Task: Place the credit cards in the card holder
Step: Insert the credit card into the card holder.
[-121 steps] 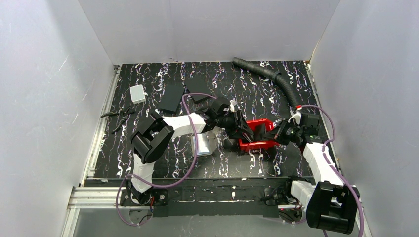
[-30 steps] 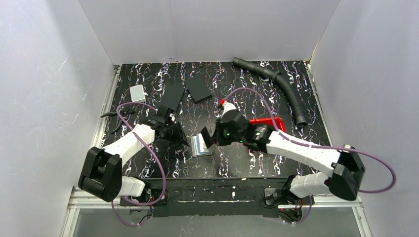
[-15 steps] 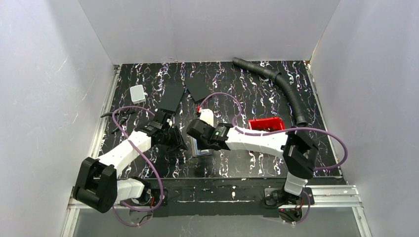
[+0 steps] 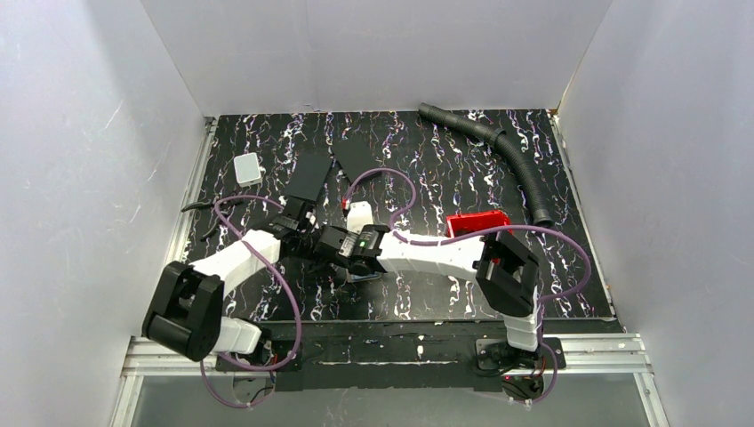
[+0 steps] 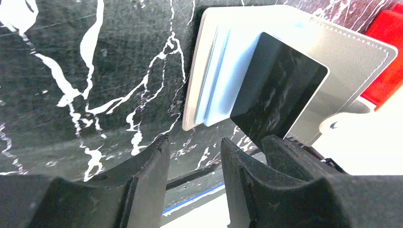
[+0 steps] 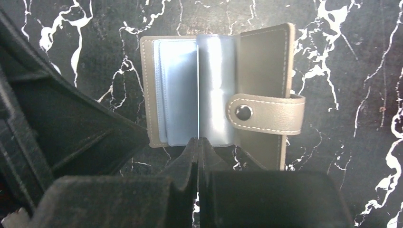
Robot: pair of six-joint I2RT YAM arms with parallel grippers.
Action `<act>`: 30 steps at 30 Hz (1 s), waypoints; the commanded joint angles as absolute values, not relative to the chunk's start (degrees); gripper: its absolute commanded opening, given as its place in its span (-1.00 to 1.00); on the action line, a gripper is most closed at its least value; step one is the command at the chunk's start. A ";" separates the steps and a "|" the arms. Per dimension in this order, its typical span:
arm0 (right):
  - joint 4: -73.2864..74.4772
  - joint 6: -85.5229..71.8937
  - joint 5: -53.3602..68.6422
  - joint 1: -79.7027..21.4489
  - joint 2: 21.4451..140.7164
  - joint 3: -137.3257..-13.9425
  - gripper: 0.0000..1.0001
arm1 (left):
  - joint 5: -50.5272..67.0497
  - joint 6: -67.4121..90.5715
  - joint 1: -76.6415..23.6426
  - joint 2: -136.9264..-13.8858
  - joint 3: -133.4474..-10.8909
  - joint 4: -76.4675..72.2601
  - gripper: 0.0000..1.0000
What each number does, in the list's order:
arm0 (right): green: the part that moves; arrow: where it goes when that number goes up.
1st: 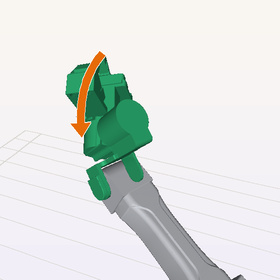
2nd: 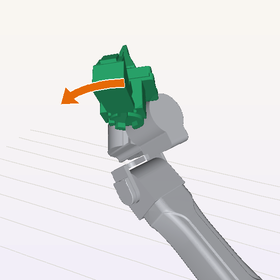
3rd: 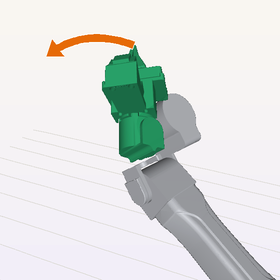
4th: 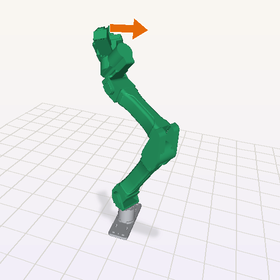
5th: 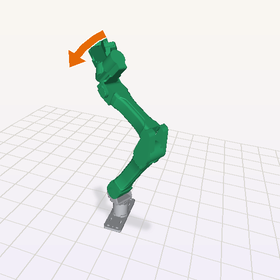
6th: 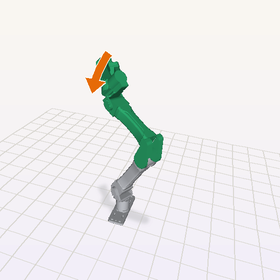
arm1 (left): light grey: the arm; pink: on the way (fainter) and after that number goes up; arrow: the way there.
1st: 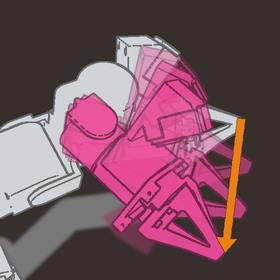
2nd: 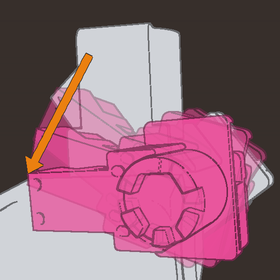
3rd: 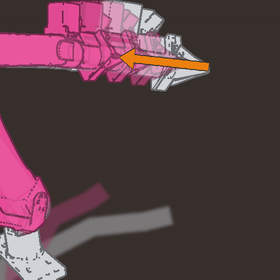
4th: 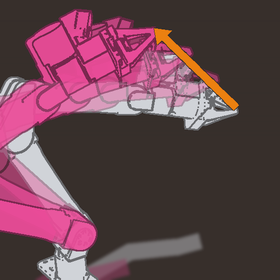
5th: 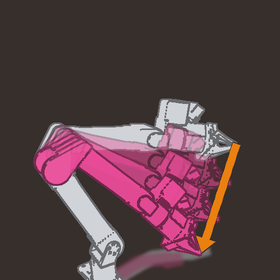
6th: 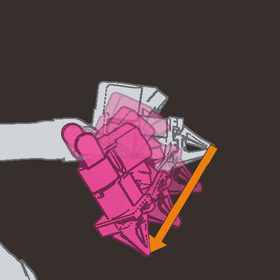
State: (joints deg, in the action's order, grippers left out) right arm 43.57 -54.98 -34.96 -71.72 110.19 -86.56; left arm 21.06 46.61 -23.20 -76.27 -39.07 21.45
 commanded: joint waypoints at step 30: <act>21.90 -42.80 -18.76 -59.98 86.96 -58.69 -0.97 | 24.99 46.35 -23.46 -92.21 -44.25 18.91 -0.03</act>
